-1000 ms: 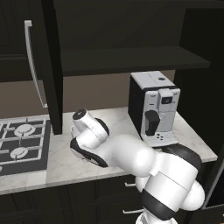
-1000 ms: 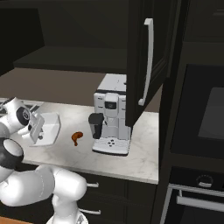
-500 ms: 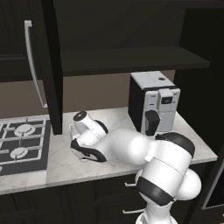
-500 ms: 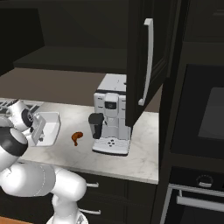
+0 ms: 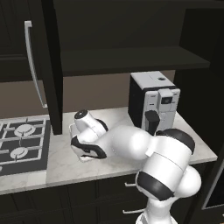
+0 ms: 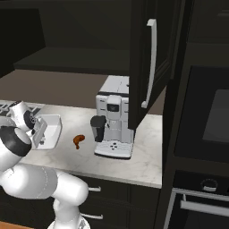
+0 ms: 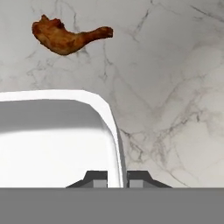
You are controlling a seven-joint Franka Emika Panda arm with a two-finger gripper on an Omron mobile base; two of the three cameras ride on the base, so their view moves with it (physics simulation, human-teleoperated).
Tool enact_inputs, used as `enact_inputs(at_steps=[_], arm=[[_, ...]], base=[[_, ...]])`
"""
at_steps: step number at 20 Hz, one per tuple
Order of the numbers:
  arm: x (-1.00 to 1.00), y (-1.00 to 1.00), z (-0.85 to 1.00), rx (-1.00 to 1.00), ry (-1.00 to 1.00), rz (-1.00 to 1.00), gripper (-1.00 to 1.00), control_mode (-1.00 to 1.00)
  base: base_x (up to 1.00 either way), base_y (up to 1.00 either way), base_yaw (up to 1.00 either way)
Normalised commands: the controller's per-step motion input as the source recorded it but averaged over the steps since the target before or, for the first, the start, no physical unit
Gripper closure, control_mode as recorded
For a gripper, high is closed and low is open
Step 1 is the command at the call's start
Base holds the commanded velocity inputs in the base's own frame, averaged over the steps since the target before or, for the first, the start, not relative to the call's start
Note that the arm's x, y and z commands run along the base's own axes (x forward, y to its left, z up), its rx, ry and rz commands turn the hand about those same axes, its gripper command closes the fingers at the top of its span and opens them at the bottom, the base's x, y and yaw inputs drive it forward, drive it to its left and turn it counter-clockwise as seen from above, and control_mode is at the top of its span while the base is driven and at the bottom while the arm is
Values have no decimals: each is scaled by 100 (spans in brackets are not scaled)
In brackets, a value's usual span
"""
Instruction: Retrieve the tupperware from the cabinet, then place the raw meat into the tupperware to avoid contamination.
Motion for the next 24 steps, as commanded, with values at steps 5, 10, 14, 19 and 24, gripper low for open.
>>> enact_inputs(at_steps=[5, 10, 14, 19, 24], arm=[[0, 0, -1, 0, 0, 0, -100, -100], [0, 0, 0, 0, 0, 0, -100, -100], [0, 0, 0, 0, 0, 0, -100, -100], [0, 8, 34, 4, 5, -1, -100, -100], [0, 4, 86, 11, 6, -6, -100, -100]], base=[[0, 0, 0], [0, 0, 0], [0, 0, 0], [0, 0, 0], [0, 0, 0]])
